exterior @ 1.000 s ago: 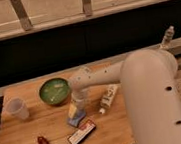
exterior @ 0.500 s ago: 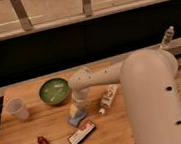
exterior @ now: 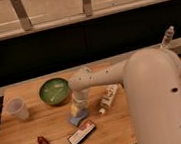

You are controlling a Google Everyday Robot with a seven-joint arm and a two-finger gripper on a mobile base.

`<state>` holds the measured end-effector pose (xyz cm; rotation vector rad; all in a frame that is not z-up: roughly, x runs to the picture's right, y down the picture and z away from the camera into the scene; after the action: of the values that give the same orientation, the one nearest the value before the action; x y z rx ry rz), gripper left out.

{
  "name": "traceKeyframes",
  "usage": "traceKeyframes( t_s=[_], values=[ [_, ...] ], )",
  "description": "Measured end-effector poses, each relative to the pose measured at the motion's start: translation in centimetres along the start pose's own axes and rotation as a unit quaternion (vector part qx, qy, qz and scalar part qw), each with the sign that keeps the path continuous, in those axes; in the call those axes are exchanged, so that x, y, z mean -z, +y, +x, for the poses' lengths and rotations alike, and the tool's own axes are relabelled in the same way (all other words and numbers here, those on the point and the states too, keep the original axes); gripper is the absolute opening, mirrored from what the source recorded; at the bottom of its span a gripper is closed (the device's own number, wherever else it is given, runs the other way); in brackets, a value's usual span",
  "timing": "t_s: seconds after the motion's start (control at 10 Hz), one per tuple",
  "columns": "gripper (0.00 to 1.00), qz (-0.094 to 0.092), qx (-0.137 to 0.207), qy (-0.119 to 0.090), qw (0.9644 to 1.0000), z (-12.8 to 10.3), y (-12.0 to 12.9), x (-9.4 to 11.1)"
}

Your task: Wipe the white sponge on the table

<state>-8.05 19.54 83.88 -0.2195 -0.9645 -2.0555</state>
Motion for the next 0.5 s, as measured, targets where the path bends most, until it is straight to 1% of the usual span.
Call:
traceKeyframes(
  t_s=[0.2,0.3,0.5],
  values=[
    [0.0,0.014,-0.011,0.028,0.9994,-1.4,0.8,1.3],
    [0.0,0.018,-0.021,0.037,0.9989,-2.6,1.8,1.6],
    [0.0,0.022,-0.047,0.045,0.9976,-4.6,4.4,2.3]
  ],
)
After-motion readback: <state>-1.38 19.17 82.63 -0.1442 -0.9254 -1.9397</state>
